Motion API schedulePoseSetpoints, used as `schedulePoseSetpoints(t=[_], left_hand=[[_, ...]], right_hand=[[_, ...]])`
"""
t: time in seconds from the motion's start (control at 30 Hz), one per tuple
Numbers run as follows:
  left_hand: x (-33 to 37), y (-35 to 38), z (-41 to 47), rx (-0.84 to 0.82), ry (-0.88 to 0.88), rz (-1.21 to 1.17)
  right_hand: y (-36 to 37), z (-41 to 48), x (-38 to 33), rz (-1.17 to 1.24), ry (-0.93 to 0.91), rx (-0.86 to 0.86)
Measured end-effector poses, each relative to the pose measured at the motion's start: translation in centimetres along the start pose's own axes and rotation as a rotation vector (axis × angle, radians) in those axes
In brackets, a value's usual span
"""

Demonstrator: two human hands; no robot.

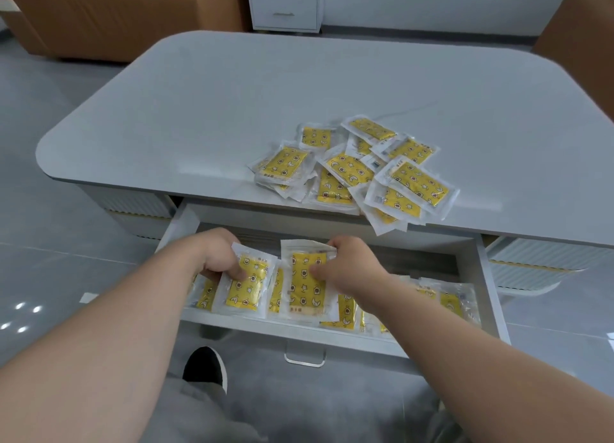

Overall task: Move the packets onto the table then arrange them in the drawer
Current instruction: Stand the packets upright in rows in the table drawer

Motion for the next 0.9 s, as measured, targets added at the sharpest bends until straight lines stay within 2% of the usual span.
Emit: schedulePoseSetpoints(t=[0.17, 0.33, 0.53, 0.63, 0.73, 0.9], left_hand=[[0.1, 0.3, 0.8, 0.140, 0.097, 0.329], [-0.3, 0.7, 1.4, 0.229, 0.128, 0.483], [0.6, 0.2, 0.5, 0.250, 0.127, 0.580], [2.1, -0.8, -0.9, 0.306, 0.119, 0.629], [3.6, -1.8, -3.1, 0.281, 0.087, 0.611], [4.6, -2.7, -6.9, 0.268, 0.093, 0.575]], right_hand=[[1.5, 1.4, 0.6, 0.026, 0.099, -0.057], [2.3, 1.8, 0.3, 0.020, 0.080, -0.080], [2.8, 2.6, -0.8, -0.131, -0.037, -0.109], [3.3, 3.2, -1.1, -0.128, -0.096, -0.131], [3.9, 3.6, -1.4, -0.129, -0.138, -0.152], [5.6, 4.4, -0.6, -0.411, -0.191, -0.108]])
Point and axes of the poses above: each hand's wrist, its own z-axis towards the middle knuckle, its own y-axis out of the palm, x = y × z, the point moved 2 cm from there along z, towards the middle knuckle, and after that the axes turned 3 degrees about -y, right-handed, at the moved point
